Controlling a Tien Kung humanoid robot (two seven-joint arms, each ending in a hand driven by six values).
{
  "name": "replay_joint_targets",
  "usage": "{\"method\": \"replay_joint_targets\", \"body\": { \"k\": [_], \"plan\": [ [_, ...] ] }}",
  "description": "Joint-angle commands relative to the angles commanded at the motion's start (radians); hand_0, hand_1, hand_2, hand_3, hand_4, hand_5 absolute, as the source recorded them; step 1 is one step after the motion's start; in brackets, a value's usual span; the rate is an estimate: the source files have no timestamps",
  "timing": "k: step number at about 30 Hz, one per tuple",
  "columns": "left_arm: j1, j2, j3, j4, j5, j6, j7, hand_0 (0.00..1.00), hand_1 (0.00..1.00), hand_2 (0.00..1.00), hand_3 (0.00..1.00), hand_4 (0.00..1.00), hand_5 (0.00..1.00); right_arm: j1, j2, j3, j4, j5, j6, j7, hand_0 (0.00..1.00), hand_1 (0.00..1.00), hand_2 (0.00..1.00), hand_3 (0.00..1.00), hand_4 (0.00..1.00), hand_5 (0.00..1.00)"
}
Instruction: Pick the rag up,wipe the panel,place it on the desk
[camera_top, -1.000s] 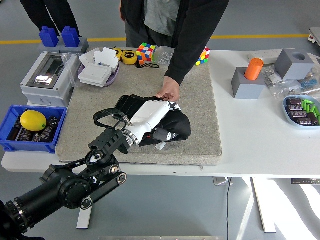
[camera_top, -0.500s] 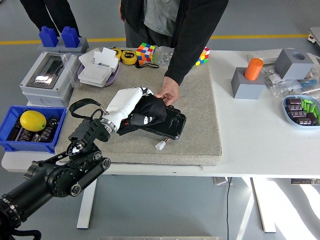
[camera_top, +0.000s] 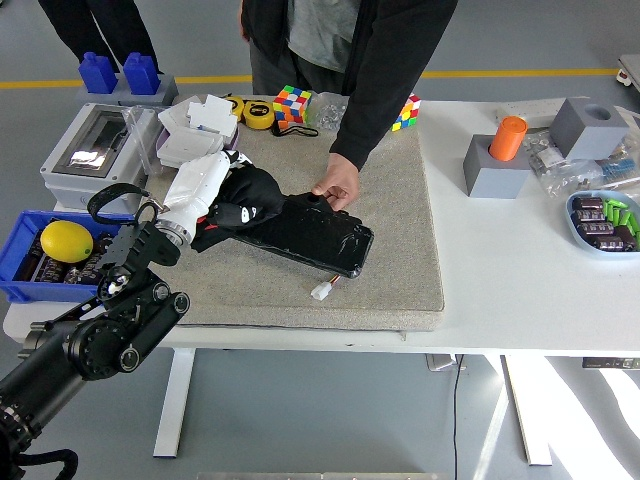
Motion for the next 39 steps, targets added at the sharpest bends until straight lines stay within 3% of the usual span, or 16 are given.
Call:
{"method": "replay_joint_targets", "body": {
  "k": [9,14,19,24,25,30,31,36,37,39],
  "plan": [
    [0.022,0.025,-0.084,0.032,0.024,-0.008,0.006,0.231,0.32,0.442,0.558,0.749,0.002,0.0,-0.001,0.0,0.002,-0.001,0.0,0.0,0.591,0.604,0.538,0.533,0.906,0.356],
    [0.059,0.053,-0.162,0.012,0.042,-0.01,0.006,0.232,0.32,0.442,0.558,0.75,0.002,0.001,0.002,0.005,0.002,-0.002,0.0,0.0,0.592,0.604,0.538,0.533,0.906,0.356],
    [0.095,0.079,-0.16,-0.011,0.025,-0.012,0.012,0.237,0.335,0.455,0.561,0.746,0.002,-0.001,0.002,0.011,0.001,-0.006,0.001,0.0,0.591,0.604,0.538,0.533,0.906,0.355],
    [0.121,0.076,-0.139,-0.005,-0.001,-0.011,0.009,0.237,0.335,0.455,0.561,0.746,0.002,-0.001,0.004,0.008,0.002,-0.005,0.001,0.0,0.591,0.604,0.538,0.533,0.906,0.355],
    [0.126,0.072,-0.136,-0.004,-0.006,-0.005,0.004,0.308,0.462,0.516,0.578,0.787,0.002,0.0,0.005,0.007,0.002,-0.004,0.001,0.0,0.591,0.604,0.538,0.533,0.905,0.356],
    [0.132,0.061,-0.143,0.001,-0.038,-0.008,-0.012,0.308,0.462,0.516,0.578,0.787,0.002,0.003,0.003,0.003,0.005,-0.002,0.002,0.0,0.591,0.604,0.538,0.533,0.905,0.356],
    [0.132,0.06,-0.145,0.002,-0.045,-0.011,-0.011,0.636,0.731,0.798,0.79,0.998,0.334,0.003,0.003,0.003,0.005,-0.002,0.002,0.0,0.591,0.604,0.538,0.533,0.905,0.355],
    [0.135,0.059,-0.175,-0.005,-0.048,-0.03,0.006,0.636,0.731,0.798,0.79,0.998,0.334,0.001,0.003,0.005,0.005,-0.002,0.002,-0.001,0.591,0.604,0.538,0.533,0.905,0.355],
    [0.135,0.061,-0.183,-0.01,-0.039,-0.036,0.014,0.839,0.955,0.996,0.998,0.998,0.663,0.0,0.003,0.006,0.004,-0.003,0.002,-0.001,0.591,0.604,0.538,0.533,0.906,0.355],
    [0.132,0.063,-0.187,-0.013,-0.026,-0.05,0.032,0.839,0.955,0.996,0.998,0.998,0.663,-0.001,0.003,0.005,0.004,-0.004,0.003,-0.001,0.591,0.604,0.538,0.533,0.906,0.355]
  ]
}}
